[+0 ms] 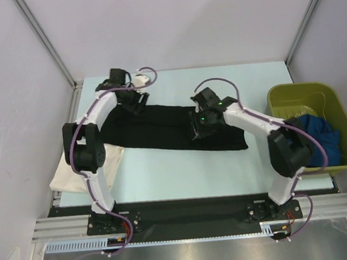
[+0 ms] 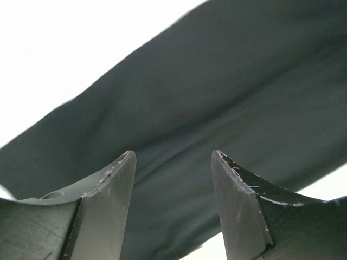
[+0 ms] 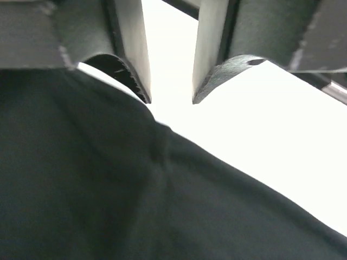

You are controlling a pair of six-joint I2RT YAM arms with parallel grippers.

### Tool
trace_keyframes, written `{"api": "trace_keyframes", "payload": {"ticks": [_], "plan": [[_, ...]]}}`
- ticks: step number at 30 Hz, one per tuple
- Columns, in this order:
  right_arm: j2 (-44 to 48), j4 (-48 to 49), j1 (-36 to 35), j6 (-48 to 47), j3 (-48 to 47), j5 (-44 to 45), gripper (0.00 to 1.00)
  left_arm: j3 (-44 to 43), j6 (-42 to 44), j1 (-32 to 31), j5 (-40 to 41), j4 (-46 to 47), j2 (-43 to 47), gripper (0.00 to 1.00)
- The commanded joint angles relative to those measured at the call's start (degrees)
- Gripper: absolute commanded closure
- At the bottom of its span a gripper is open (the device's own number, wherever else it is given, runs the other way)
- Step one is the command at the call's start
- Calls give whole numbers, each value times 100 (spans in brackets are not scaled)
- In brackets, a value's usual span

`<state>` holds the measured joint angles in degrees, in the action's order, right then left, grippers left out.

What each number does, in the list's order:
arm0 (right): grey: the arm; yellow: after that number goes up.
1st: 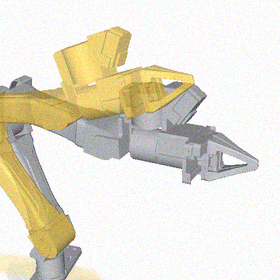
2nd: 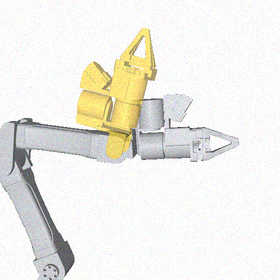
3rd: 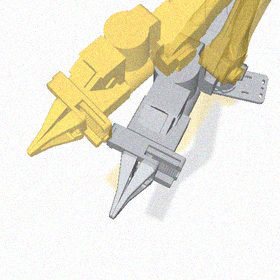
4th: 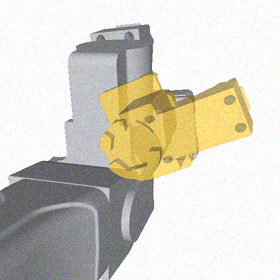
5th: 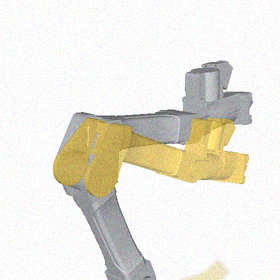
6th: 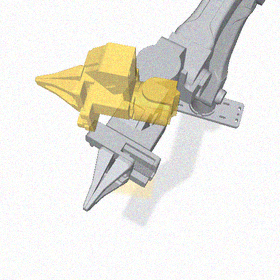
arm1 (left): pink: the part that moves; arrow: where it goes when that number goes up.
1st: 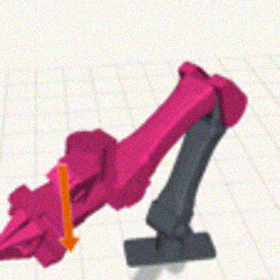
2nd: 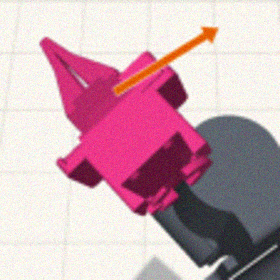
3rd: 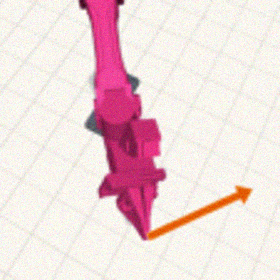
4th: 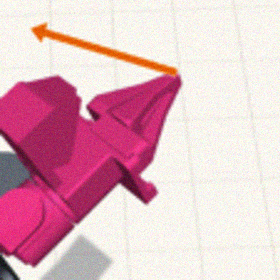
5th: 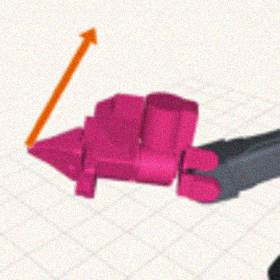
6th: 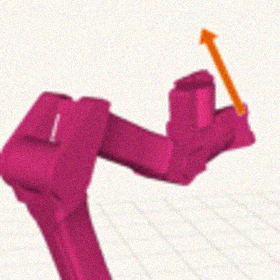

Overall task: Fold and stack the t-shirts
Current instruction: Fold the tshirt

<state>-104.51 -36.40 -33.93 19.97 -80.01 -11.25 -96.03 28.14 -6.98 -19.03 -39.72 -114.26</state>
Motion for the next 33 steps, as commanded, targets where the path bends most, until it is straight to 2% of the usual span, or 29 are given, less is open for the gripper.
{"api": "trace_keyframes", "payload": {"ticks": [1,2,5,8,17,27,30,31,33], "plan": [[1142,54,456,189,616,421,61,137,332,-680,-724,-193,536,36],[1248,124,928,305,835,404,66,146,341,-803,-812,-237,519,36],[1468,221,1397,464,1312,333,70,155,332,-1339,-866,-299,413,36],[1495,186,1644,473,1452,667,59,172,236,-1841,-901,-203,299,35],[1231,379,2286,578,1997,334,59,286,323,-3132,-471,431,-175,34],[1029,880,2435,701,2393,17,59,576,684,-3397,267,404,-422,35],[1011,951,2453,737,2446,-62,64,559,702,-3415,435,413,-440,41],[1020,968,2453,737,2446,-53,67,533,693,-3415,400,369,-440,47],[1046,986,2470,763,2481,-62,70,437,649,-3415,330,212,-422,49]]}}
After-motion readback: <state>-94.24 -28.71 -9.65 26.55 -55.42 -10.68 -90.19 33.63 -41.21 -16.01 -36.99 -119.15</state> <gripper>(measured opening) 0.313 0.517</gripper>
